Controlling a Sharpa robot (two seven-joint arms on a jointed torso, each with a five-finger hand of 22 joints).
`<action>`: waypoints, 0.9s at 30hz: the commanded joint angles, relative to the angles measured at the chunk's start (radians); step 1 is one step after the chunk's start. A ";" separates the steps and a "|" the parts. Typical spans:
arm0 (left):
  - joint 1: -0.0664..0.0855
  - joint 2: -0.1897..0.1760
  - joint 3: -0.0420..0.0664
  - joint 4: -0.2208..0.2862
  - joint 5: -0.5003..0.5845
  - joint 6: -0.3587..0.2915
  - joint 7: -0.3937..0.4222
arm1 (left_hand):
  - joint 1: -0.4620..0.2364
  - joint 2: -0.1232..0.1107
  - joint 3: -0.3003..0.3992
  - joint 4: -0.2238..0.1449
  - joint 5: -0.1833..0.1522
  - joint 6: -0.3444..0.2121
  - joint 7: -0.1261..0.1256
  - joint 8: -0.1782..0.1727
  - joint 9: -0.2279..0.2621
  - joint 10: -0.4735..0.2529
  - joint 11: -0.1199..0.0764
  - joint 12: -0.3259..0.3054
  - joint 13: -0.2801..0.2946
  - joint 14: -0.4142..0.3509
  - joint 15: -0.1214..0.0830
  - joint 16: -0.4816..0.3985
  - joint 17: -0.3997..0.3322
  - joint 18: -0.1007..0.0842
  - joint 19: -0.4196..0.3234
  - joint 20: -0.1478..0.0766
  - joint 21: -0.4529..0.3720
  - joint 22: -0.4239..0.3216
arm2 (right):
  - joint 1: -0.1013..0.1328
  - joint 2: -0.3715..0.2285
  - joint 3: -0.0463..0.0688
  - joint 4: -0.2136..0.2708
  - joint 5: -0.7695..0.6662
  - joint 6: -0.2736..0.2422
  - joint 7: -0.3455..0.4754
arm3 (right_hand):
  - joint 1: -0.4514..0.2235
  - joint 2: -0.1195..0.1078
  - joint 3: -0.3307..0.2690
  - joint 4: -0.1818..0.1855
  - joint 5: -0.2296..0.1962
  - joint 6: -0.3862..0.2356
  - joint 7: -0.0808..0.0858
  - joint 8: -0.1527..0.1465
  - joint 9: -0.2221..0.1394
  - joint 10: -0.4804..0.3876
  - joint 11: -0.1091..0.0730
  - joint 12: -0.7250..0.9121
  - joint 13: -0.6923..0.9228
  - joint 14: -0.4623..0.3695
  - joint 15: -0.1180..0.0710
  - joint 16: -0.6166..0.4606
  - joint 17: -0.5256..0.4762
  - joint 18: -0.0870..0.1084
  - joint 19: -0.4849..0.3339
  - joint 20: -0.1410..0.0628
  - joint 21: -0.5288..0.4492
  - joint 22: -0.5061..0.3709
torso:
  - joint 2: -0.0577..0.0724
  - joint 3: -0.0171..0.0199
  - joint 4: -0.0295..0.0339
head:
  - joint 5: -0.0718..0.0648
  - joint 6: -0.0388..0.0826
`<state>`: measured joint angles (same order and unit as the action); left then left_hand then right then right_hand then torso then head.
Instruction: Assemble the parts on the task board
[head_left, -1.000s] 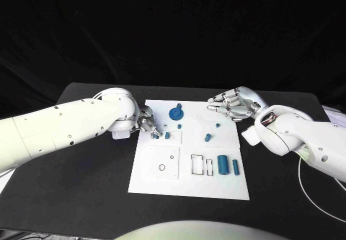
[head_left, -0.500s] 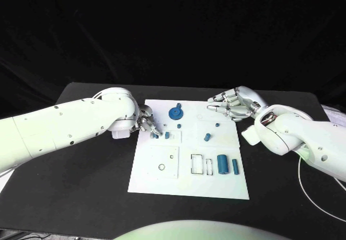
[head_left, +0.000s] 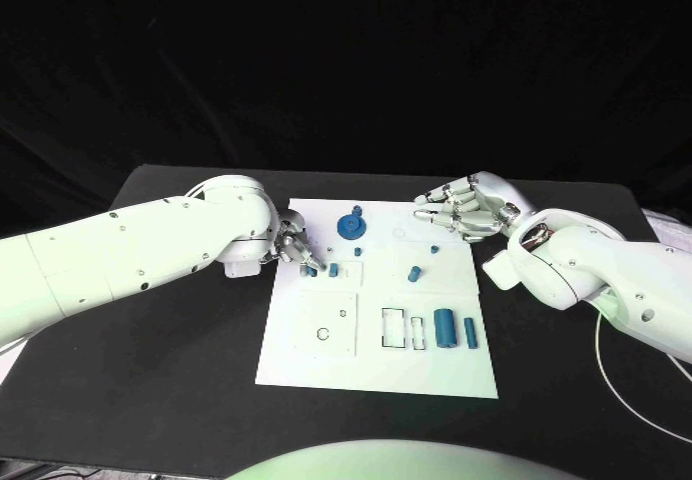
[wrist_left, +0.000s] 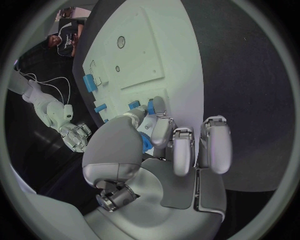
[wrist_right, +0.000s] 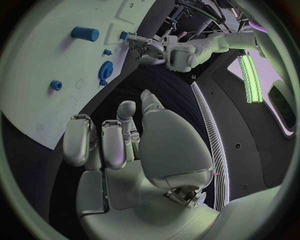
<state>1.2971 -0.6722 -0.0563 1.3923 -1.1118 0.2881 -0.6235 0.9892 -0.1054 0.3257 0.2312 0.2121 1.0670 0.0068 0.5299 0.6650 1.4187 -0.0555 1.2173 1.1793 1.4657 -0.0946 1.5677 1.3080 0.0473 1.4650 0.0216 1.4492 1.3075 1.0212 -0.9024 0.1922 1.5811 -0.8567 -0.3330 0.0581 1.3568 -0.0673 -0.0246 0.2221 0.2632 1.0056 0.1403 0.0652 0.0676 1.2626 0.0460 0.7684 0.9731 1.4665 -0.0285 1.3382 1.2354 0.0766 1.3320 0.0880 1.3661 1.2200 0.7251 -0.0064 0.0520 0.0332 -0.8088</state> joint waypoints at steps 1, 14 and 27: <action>-0.011 0.003 -0.006 0.004 -0.003 0.029 -0.017 | -0.003 0.000 -0.007 0.001 -0.003 0.007 0.002 -0.002 -0.001 0.008 0.002 0.006 0.002 0.105 -0.005 0.003 0.263 -0.018 0.059 -0.009 0.008 0.189 | -0.001 0.000 0.000 0.002 -0.003 0.010 0.005 | 0.001 0.012 -0.006 0.000 0.006 0.001 -0.004 0.004 0.001 -0.006 0.002 0.000 -0.001 0.036 0.004 -0.006 -0.001 0.006 -0.004 -0.001 -0.004 -0.001 | 0.000 -0.0001 -0.0001 | -0.001 -0.002; -0.010 -0.003 -0.002 0.018 -0.014 0.045 -0.019 | 0.010 0.009 -0.020 0.002 -0.001 0.012 -0.001 0.000 -0.003 0.012 0.000 0.010 0.007 0.105 -0.006 0.003 0.263 -0.020 0.063 -0.010 0.016 0.195 | -0.001 -0.001 0.000 0.002 -0.003 0.011 0.005 | 0.001 0.012 -0.006 0.000 0.006 0.001 -0.004 0.004 0.001 -0.006 0.002 0.000 -0.001 0.036 0.004 -0.006 -0.001 0.006 -0.004 -0.001 -0.004 -0.001 | -0.001 -0.0002 0.0011 | 0.000 -0.004; -0.007 -0.005 0.000 0.030 -0.029 0.047 -0.021 | 0.036 0.029 -0.027 -0.002 0.001 0.013 -0.003 0.000 -0.008 0.014 -0.002 0.010 0.008 0.105 -0.007 0.003 0.263 -0.020 0.064 -0.011 0.017 0.196 | -0.002 0.001 0.000 0.000 -0.003 0.013 0.005 | 0.001 0.012 -0.006 0.000 0.006 0.001 -0.004 0.004 0.001 -0.006 0.002 0.000 -0.001 0.036 0.004 -0.006 -0.001 0.006 -0.004 -0.001 -0.004 -0.001 | 0.000 -0.0009 0.0004 | 0.001 -0.005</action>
<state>1.2938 -0.6777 -0.0533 1.4193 -1.1339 0.3037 -0.6367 1.0170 -0.0777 0.3037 0.2313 0.2120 1.0738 0.0067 0.5298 0.6589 1.4258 -0.0555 1.2238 1.1859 1.4657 -0.0946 1.5677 1.3076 0.0474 1.4687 0.0180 1.4605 1.3074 1.0204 -0.9026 0.1921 1.5805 -0.8567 -0.3329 0.0582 1.3568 -0.0673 -0.0246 0.2221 0.2632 1.0056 0.1403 0.0652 0.0675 1.2626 0.0460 0.7684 0.9733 1.4666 -0.0285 1.3382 1.2355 0.0766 1.3319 0.0880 1.3661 1.2201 0.7246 -0.0070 0.0525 0.0336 -0.8137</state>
